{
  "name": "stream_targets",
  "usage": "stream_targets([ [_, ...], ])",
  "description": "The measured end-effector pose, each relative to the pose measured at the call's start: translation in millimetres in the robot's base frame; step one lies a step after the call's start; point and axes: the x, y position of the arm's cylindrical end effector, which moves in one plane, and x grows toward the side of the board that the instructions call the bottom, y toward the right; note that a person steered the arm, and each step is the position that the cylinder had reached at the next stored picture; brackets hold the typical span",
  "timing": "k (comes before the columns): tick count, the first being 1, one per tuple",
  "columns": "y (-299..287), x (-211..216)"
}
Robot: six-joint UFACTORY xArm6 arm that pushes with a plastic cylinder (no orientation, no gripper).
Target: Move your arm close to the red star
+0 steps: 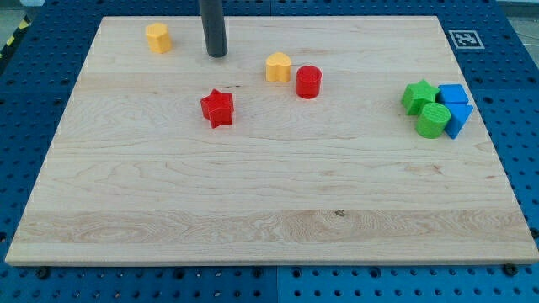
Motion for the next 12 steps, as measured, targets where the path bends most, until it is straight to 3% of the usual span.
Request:
stream_targets([
  [2, -1, 19],
  [5, -17, 87],
  [12, -48, 104],
])
